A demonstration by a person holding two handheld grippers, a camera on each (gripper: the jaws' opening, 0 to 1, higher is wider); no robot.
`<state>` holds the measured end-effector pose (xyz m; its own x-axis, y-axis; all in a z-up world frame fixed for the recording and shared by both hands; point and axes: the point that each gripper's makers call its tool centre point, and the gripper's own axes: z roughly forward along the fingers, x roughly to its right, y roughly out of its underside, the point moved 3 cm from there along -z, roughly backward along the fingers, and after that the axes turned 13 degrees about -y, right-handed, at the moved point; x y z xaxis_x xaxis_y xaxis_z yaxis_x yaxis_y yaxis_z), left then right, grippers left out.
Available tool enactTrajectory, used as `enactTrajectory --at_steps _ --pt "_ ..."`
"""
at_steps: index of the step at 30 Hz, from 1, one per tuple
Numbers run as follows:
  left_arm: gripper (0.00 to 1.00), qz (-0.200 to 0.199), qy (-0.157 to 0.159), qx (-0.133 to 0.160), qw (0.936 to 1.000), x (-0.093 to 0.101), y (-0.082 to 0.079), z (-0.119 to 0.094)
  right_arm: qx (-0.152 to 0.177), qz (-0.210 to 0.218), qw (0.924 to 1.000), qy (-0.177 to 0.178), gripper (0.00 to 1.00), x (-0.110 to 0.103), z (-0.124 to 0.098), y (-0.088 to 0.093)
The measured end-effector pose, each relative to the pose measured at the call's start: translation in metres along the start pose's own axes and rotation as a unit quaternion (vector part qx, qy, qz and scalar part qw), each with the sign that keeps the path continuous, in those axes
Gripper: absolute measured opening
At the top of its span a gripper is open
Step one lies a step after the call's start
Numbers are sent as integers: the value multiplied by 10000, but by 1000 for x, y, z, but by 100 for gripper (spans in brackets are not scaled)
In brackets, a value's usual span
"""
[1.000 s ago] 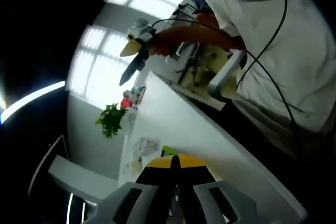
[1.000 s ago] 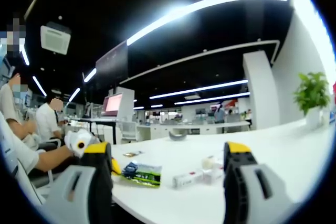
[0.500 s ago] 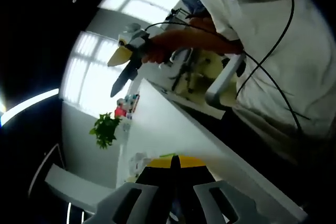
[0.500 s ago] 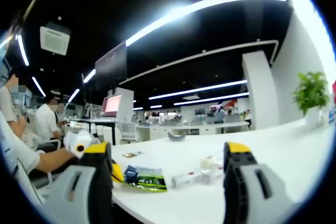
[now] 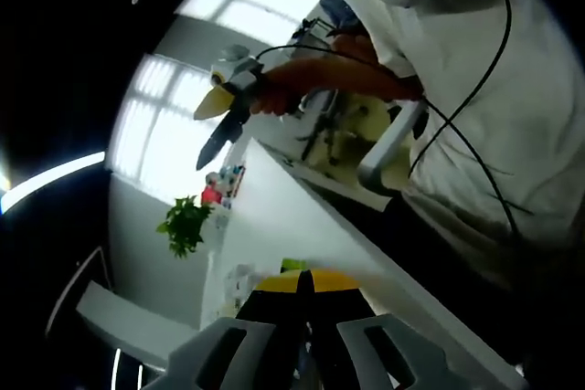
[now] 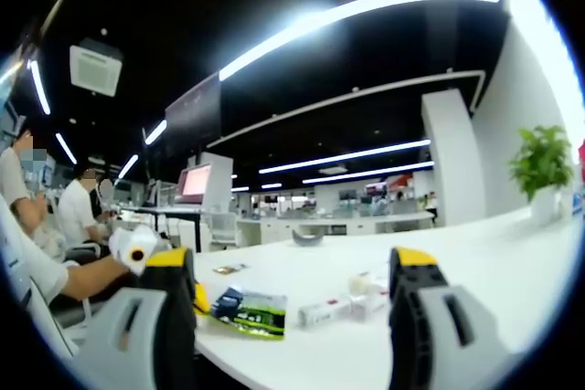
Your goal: Arrange the skincare products in the storage area until every visible bottle or jar stands upright without overlapping.
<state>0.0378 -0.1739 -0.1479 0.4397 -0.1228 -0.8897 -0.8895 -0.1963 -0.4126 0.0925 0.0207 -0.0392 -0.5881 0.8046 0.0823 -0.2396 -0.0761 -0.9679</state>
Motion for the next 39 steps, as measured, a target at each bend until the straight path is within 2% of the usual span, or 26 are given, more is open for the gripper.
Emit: enactTrajectory --at_steps 15,39 --pt "0 -247 -47 -414 9988 2 27 -32 -14 2 10000 -17 88 -1 2 1" --pt "0 -379 -124 -720 9966 1 51 -51 -38 9 10000 -23 88 -1 2 2"
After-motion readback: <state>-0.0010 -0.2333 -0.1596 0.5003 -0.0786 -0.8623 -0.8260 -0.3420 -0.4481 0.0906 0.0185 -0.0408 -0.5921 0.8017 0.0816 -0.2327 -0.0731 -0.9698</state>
